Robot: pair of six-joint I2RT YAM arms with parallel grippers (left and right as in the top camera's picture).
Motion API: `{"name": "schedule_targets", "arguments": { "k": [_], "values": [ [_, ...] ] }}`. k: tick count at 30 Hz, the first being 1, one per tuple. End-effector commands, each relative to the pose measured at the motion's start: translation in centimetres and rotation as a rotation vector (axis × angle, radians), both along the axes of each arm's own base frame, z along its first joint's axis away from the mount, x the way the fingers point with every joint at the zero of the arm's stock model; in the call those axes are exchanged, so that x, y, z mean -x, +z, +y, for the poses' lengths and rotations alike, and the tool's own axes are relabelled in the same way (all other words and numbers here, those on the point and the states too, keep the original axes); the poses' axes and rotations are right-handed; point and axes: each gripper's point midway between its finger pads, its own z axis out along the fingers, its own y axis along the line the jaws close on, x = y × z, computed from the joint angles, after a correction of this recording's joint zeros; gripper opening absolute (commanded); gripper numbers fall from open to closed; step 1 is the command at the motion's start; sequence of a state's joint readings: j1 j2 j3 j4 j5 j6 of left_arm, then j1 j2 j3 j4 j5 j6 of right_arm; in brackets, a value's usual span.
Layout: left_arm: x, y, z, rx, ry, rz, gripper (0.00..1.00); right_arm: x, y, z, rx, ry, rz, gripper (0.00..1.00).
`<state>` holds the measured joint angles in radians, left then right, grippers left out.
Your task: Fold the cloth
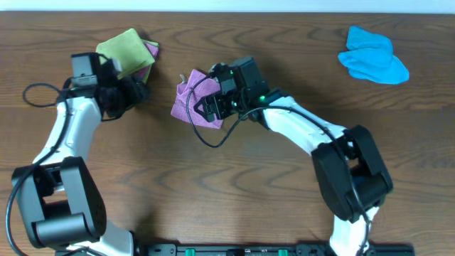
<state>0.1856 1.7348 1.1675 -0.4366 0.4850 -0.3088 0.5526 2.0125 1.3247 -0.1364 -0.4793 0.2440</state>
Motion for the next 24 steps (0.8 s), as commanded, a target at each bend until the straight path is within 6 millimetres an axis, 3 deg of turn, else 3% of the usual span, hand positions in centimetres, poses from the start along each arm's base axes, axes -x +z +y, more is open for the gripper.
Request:
{"name": "schedule_targets", "arguments": {
  "k": [1,16,21,24],
  "values": [
    [-0.1,1.0,1.1,-0.01,0.005,-0.024,0.69,0.3,-0.2,1.5,-0.029,0.002,0.008,0.8],
    [0.2,1.0,1.6,0.015,0.017,-0.017,0.69,-3.2,-2.2,4.3,-0.027,-0.015,0.022,0.77],
    [0.2,1.0,1.6,0.015,0.017,-0.018,0.69,-3.4,-3.0,4.7,-0.023,-0.014,0.033,0.65],
    [0.2,1.0,1.6,0.015,0.017,-0.018,0.69,-3.1,-3.7,5.0,-0.017,-0.009,0.045,0.64]
  ]
}}
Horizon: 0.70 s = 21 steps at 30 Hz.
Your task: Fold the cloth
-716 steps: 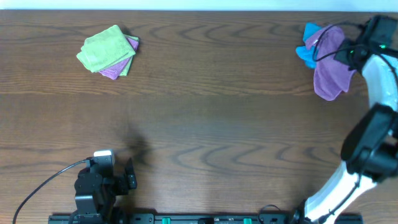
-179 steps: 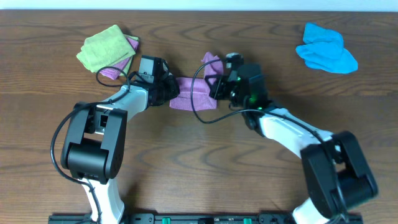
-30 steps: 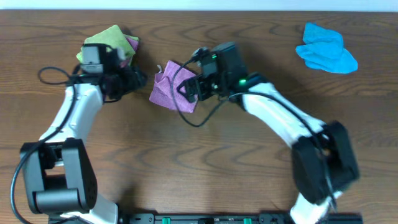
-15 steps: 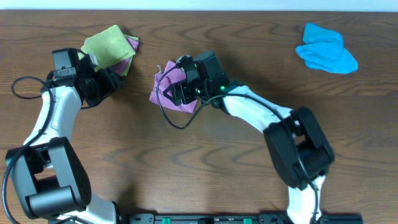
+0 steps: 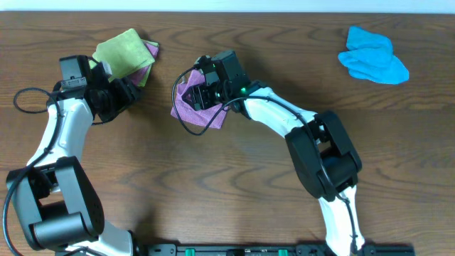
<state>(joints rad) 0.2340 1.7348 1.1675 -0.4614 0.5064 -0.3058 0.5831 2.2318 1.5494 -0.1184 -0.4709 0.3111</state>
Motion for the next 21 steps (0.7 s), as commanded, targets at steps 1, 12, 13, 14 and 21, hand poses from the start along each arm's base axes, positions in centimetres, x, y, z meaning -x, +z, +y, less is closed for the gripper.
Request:
{"name": "schedule_targets", "arguments": {
  "k": [1,12,13,14,21],
  "values": [
    [-0.4,1.2,0.1,-0.008,-0.019,-0.037,0.69,0.6,-1.2,1.1,0.009,0.014,0.022,0.64],
    [-0.3,1.2,0.1,-0.008,-0.019,-0.037,0.7,1.4,-1.8,2.2,0.03,0.023,0.006,0.46],
    [-0.3,1.2,0.1,-0.008,-0.019,-0.037,0.69,1.4,-1.8,2.2,0.03,0.023,0.006,0.42],
    [-0.3,1.2,0.1,-0.008,-0.019,-0.037,0.69,1.3,-1.8,2.2,0.03,0.022,0.006,0.37],
    [-0.3,1.2,0.1,-0.008,-0.019,-0.037,0.7,1.2,-1.8,2.1,0.034,0.015,-0.001,0.03]
  ]
}}
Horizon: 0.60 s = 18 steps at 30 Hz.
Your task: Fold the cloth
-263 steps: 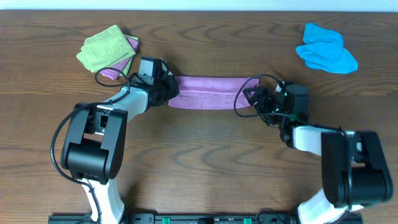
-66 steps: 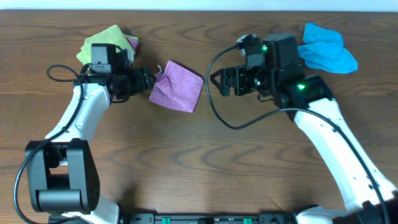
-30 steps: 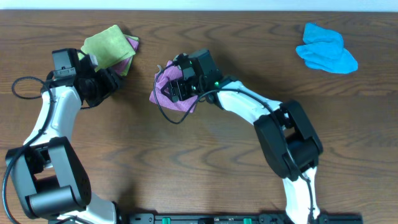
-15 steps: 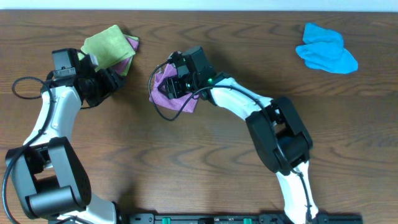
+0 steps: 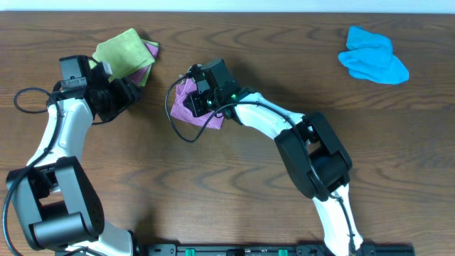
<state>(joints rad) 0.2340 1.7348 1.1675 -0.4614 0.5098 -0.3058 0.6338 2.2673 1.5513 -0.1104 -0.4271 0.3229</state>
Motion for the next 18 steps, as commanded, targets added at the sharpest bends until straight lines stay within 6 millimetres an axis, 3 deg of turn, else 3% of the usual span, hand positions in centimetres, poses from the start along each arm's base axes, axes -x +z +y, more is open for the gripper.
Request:
{"name": "schedule_targets", "arguments": {
  "k": [1,4,5,6,10,13,18],
  "values": [
    [-0.35,1.13,0.13,-0.011,-0.017,-0.036,0.69,-0.28,0.22,0.44,-0.004,0.002,-0.012,0.01],
    [-0.35,1.13,0.13,-0.011,-0.017,-0.036,0.69,-0.26,0.2,0.44,-0.003,0.003,-0.011,0.05],
    [-0.35,1.13,0.13,-0.011,-0.018,-0.036,0.69,-0.25,0.19,0.43,-0.003,0.003,-0.011,0.26],
    [-0.35,1.13,0.14,-0.011,-0.018,-0.036,0.69,-0.27,0.22,0.45,-0.004,0.003,-0.012,0.31],
    [-0.35,1.13,0.14,-0.011,-0.018,-0.036,0.69,-0.32,0.21,0.44,-0.002,0.001,-0.015,0.36],
    [-0.35,1.13,0.14,-0.011,-0.018,-0.036,0.69,-0.51,0.23,0.5,0.005,-0.008,-0.03,0.29],
    [-0.35,1.13,0.14,-0.019,-0.029,-0.041,0.69,-0.46,0.29,0.84,0.011,-0.011,-0.045,0.04]
  ]
}}
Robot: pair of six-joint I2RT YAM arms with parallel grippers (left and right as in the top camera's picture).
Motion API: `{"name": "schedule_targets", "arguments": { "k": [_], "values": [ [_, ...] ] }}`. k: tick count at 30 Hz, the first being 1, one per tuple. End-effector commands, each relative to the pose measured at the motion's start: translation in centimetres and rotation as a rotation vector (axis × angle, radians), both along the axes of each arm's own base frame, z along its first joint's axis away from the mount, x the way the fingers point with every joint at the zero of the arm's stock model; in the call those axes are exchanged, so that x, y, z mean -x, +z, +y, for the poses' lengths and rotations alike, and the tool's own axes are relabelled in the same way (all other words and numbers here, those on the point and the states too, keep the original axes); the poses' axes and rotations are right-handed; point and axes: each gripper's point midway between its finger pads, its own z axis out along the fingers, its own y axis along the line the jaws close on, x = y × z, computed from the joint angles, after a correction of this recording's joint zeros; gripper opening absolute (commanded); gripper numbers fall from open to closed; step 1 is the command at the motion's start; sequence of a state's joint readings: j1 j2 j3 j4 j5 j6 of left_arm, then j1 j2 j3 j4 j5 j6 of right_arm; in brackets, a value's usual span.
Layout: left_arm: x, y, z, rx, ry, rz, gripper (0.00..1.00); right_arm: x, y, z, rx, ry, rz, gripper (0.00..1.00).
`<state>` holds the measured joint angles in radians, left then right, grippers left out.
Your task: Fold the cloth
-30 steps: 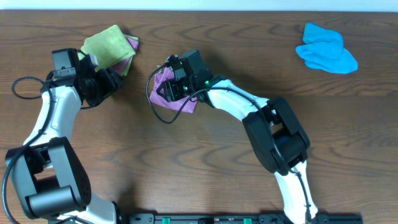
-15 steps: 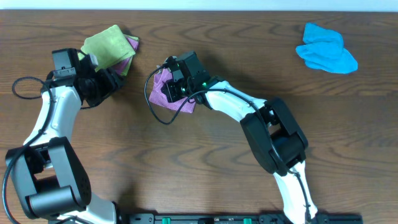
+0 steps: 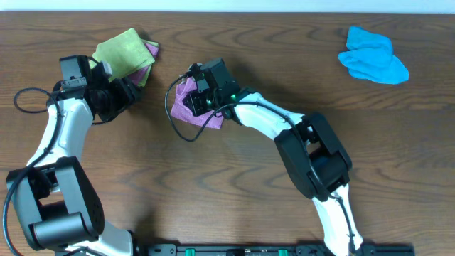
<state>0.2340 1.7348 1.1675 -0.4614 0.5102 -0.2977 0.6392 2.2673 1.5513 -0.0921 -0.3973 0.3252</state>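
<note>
A purple cloth (image 3: 183,108) lies rumpled on the table, left of centre in the overhead view. My right gripper (image 3: 193,98) is down on top of it, over its upper middle. The wrist hides the fingers, so their state does not show. Only the cloth's left edge and lower right corner stick out from under the gripper. My left gripper (image 3: 130,90) hovers just below a stack of folded cloths and about a hand's width left of the purple one. Its fingers are too dark to read.
A green cloth (image 3: 122,50) folded on a pink one (image 3: 150,51) sits at the back left, next to the left gripper. A crumpled blue cloth (image 3: 374,55) lies at the back right. Cables loop beside both wrists.
At first my right gripper was over the right side of the purple cloth, whose upper left corner stood up. It then stood further left over the cloth, which looked more bunched. My left arm shifted slightly left early on. Both arms have been still since.
</note>
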Motion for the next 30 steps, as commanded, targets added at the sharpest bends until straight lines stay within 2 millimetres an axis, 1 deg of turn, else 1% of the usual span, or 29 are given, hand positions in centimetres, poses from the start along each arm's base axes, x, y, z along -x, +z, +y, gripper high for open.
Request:
{"name": "schedule_targets", "arguments": {
  "k": [1,5,12,19,23,30],
  "values": [
    [-0.4,1.1,0.1,-0.015,-0.023,-0.039,0.69,0.0,0.1,0.7,0.007,0.004,-0.019,0.01],
    [-0.4,1.1,0.2,-0.016,-0.023,-0.039,0.69,0.1,0.3,0.9,0.0,0.012,-0.017,0.01],
    [-0.4,1.1,0.2,-0.016,-0.023,-0.039,0.69,1.4,3.2,2.2,-0.071,0.082,-0.007,0.01],
    [-0.4,1.1,0.1,-0.015,-0.023,-0.038,0.69,2.0,5.3,2.4,-0.083,0.099,-0.024,0.01],
    [-0.4,1.1,0.1,-0.015,-0.023,-0.039,0.69,2.7,6.5,2.8,-0.099,0.134,-0.033,0.01],
    [-0.4,1.1,0.1,-0.014,-0.022,-0.038,0.69,4.2,6.6,4.2,-0.091,0.172,-0.05,0.01]
  ]
}}
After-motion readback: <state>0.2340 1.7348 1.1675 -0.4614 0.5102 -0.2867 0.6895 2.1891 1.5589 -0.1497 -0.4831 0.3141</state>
